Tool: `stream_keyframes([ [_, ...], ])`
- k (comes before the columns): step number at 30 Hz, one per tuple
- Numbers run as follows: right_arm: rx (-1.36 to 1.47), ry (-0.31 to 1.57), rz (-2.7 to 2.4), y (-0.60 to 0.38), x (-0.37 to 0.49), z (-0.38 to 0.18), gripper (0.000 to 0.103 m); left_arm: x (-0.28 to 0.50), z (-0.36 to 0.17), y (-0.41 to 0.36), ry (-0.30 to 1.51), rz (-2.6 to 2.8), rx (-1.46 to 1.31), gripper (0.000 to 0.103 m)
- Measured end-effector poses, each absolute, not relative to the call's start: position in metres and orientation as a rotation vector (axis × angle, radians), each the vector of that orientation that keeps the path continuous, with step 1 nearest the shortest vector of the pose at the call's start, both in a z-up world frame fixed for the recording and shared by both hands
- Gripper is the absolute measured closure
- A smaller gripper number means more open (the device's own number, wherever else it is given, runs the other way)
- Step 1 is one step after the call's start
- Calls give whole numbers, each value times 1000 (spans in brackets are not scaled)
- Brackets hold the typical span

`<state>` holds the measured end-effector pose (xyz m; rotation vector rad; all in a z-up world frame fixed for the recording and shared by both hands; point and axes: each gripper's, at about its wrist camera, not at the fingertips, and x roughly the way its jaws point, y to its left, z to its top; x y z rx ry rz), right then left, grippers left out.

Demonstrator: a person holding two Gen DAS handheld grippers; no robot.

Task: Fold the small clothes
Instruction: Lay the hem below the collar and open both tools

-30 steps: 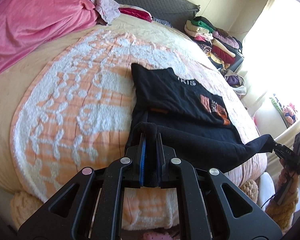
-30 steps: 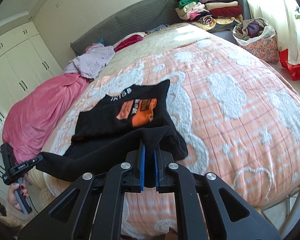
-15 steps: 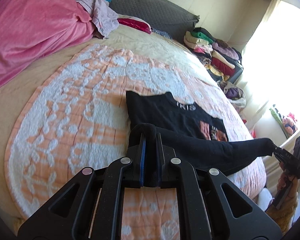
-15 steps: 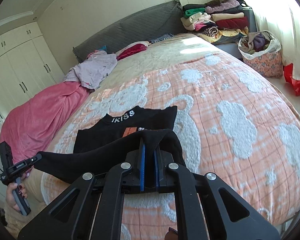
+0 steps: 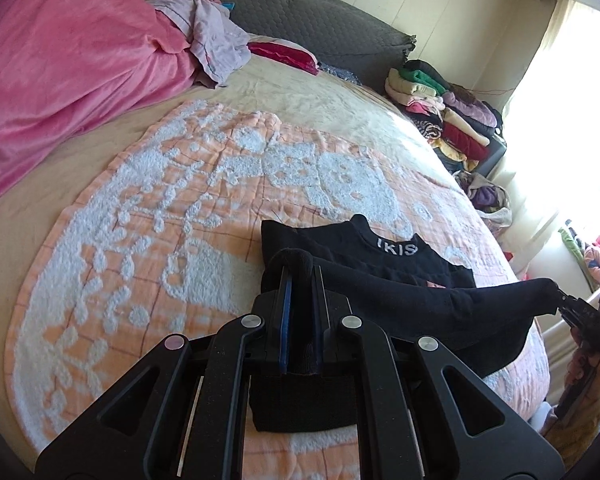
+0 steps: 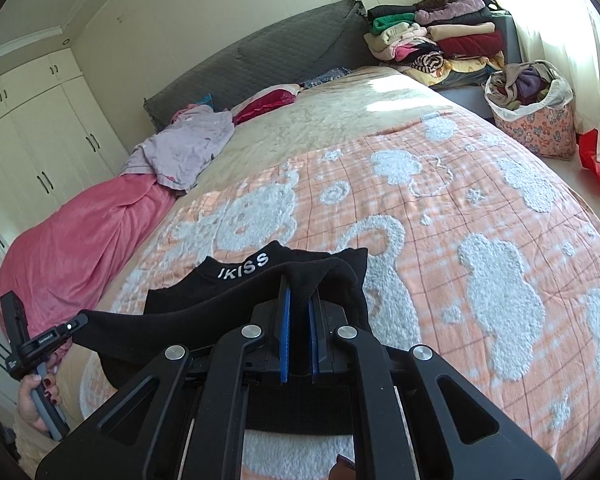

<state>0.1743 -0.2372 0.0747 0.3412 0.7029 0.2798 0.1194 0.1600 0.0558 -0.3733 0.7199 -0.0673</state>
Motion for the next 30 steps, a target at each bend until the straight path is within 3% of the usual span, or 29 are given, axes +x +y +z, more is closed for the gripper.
stream_keyframes([
  [22,374,826,170,-238,206,15,93,151,29,148,778,18,-245,99],
  [25,360,814,137,-238,204,18,70,149,32,146,771,20,-231,88],
  [30,351,783,126,-241,196,27,68,146,37,140,759,22,-205,73],
])
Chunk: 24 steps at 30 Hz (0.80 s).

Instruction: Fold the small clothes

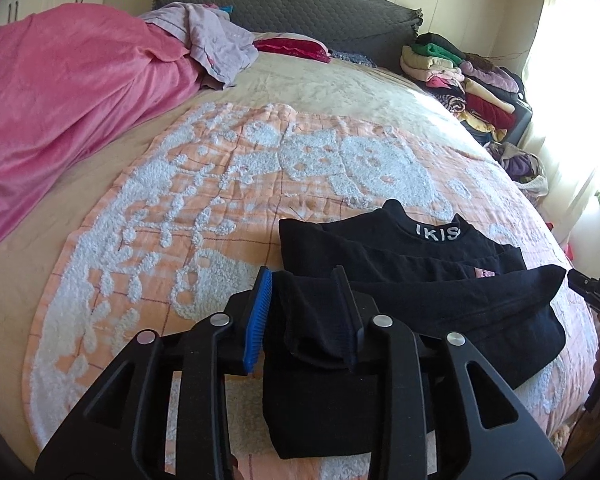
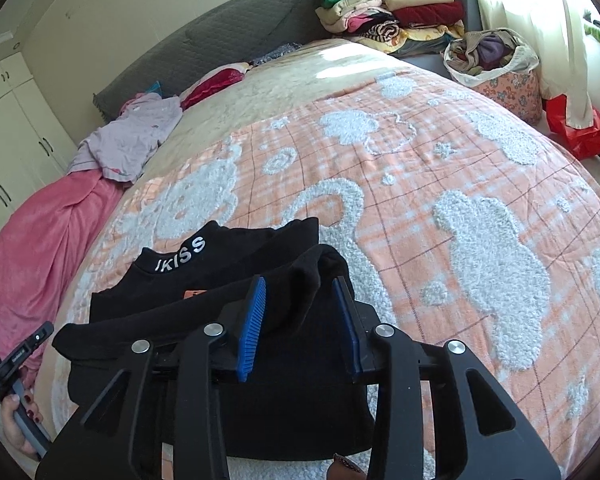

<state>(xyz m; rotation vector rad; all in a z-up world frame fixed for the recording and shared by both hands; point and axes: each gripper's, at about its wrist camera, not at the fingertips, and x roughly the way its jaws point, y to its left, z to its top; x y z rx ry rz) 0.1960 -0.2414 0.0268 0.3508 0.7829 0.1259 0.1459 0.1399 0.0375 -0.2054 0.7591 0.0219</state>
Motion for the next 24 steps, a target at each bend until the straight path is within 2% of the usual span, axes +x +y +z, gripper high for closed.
stream_keyframes([
  [2,330,766,126,-240,191,33,62,144,40,137,753,20,-201,66],
  [4,304,750,128,-237,186,38,61,141,43,134,745,14,-199,61],
  [8,230,722,136,-226,174,48,53,134,52,128,720,12,-193,41],
  [12,163,707,145,-214,165,52,49,125,65,120,685,-1,-181,35],
  [22,73,725,225,-180,151,46,49,110,71,90,685,-107,-154,35],
  [24,35,740,248,-169,149,41,50,111,62,80,715,-134,-136,53],
])
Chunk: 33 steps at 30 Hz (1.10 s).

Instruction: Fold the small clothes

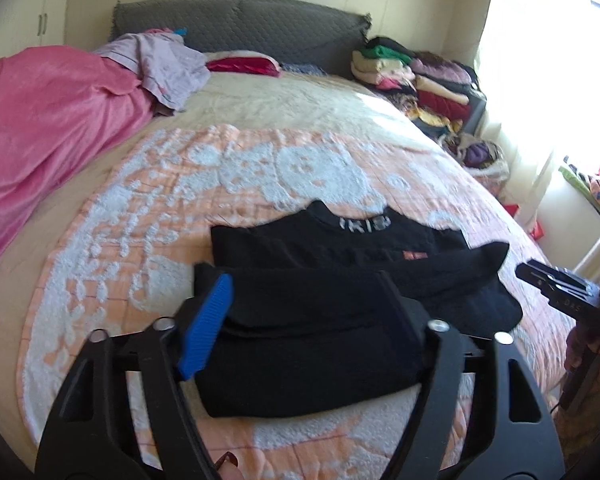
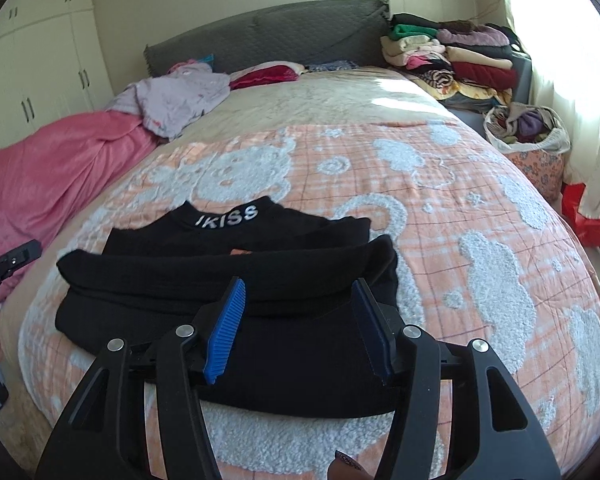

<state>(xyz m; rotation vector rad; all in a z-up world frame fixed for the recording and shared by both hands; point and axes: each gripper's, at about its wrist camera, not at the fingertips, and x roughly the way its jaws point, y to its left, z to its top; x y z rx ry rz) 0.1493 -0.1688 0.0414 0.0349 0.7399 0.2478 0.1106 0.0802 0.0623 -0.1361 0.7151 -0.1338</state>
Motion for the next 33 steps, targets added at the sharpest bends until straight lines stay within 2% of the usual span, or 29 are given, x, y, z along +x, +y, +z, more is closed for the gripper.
stream_keyframes([
  [3,-18,774,293,-151,148,32,56,114,41,65,779,-173,-108,74],
  [6,-69,800,329,-133,147,21,57,116,21,55,836,-186,-82,83],
  [12,-123,850,352,-109,151,0,58,117,-10,50,878,-148,-48,83],
  [20,-171,901,318,-97,174,-25,58,134,-12,51,857,-119,-29,83],
  [33,-152,880,274,-96,219,-25,59,178,-14,52,848,-115,-10,80],
])
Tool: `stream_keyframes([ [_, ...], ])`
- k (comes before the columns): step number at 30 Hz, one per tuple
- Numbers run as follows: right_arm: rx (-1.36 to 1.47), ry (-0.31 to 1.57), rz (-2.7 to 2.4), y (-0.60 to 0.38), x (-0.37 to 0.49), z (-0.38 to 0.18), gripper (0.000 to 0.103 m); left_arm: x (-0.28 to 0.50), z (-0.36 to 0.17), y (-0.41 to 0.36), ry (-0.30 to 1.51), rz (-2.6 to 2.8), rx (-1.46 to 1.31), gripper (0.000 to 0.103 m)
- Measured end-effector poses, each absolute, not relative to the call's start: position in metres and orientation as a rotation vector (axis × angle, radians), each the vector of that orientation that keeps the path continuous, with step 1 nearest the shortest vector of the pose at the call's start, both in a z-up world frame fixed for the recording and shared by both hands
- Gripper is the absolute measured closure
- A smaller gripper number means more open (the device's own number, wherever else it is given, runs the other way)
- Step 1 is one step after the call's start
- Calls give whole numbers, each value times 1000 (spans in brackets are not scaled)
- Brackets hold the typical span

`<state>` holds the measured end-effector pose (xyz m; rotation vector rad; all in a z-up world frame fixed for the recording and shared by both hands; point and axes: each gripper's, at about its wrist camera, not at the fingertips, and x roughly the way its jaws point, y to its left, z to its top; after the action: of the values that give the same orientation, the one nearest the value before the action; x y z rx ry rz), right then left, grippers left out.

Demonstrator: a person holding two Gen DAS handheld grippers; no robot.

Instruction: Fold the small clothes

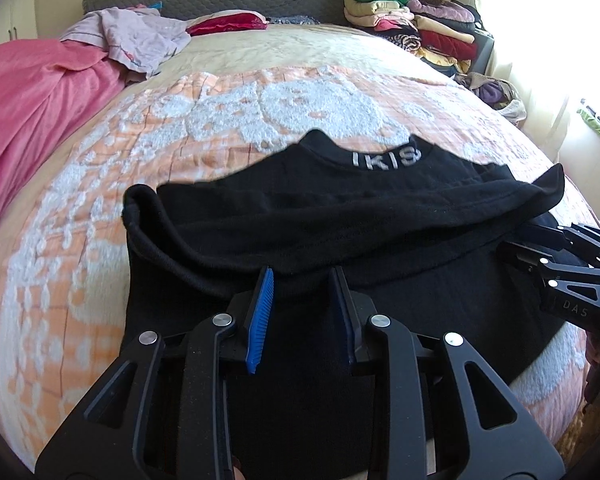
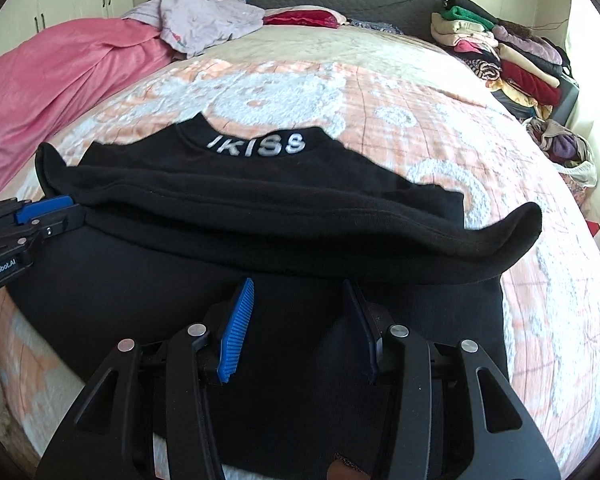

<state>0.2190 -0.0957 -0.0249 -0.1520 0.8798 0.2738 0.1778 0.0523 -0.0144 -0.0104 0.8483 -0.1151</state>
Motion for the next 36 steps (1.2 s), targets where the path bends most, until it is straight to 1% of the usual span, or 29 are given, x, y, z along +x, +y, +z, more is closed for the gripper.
stream_keyframes([
  [4,-136,857,258,-98,230,-18,59,194,-5,54,828,-112,-13,79],
  [6,-125,840,249,-101,234,-13,59,200,2,56,812,-110,-18,76],
  [10,-98,811,227,-110,238,-2,58,209,20,66,767,-94,-51,73],
  [11,-90,803,222,-114,239,1,58,210,24,69,757,-92,-62,71],
  [15,-67,786,194,-130,237,5,58,205,43,88,703,-64,-119,67],
  [20,-24,788,138,-158,237,4,58,191,53,116,664,-17,-181,61],
  [23,23,798,95,-180,240,3,58,188,46,133,682,21,-197,61],
  [28,141,830,61,-215,253,-3,58,193,19,159,761,67,-255,61],
  [36,171,910,78,-224,278,-29,58,211,-8,163,841,19,-300,62],
])
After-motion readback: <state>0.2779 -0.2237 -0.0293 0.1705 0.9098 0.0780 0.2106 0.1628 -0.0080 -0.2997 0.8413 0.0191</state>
